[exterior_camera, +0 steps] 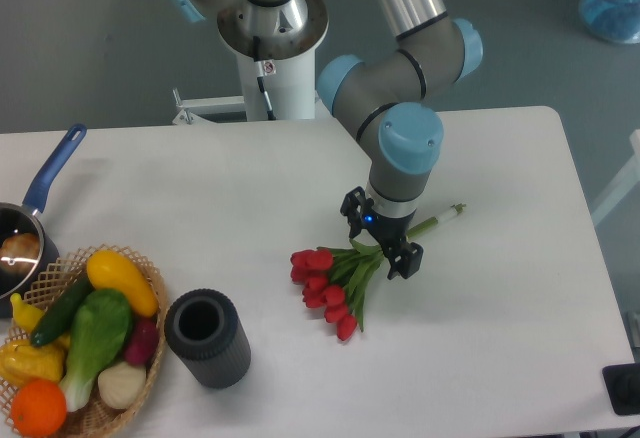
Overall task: Pick up the flowers from the table
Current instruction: 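Lower the open gripper onto the green tulip stems near the blooms, then lift the gripped tulip bunch up off the table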
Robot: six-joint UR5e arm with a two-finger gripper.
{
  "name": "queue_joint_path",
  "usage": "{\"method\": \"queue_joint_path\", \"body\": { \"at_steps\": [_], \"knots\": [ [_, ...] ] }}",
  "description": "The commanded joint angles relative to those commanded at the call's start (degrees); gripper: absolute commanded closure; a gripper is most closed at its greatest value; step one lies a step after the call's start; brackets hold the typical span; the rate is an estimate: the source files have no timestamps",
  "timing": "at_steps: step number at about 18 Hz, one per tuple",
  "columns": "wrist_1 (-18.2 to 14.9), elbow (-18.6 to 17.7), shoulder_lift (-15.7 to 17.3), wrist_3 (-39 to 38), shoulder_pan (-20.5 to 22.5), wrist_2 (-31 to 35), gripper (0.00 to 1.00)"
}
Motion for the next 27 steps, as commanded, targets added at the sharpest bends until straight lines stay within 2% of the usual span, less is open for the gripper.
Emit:
{"method": "queue_joint_path", "body": {
  "at_steps": [6,7,8,11,14,15,19,21,27],
  "knots": [
    [0.2,0.1,-1.2,-0.1,-0.8,0.0,0.0],
    [0.2,0.2,-1.7,-0.2,-0.9,0.1,0.1],
    [0.2,0.1,-1.9,-1.0,-1.0,0.0,0.25],
    [0.3,0.2,-2.4,-2.6,-1.4,0.0,0.48],
    [0.2,0.1,-2.5,-3.2,-1.5,0.0,0.85],
    [0.3,0.1,-2.4,-3.4,-1.5,0.0,0.91],
    [0.2,0.1,-0.8,-7.5,-1.4,-0.1,0.96],
    [-0.1,0.1,0.8,-6.9,-0.8,0.3,1.0],
    [-1.4,1.4,6.0,-8.3,2.6,1.4,1.0]
  ]
}}
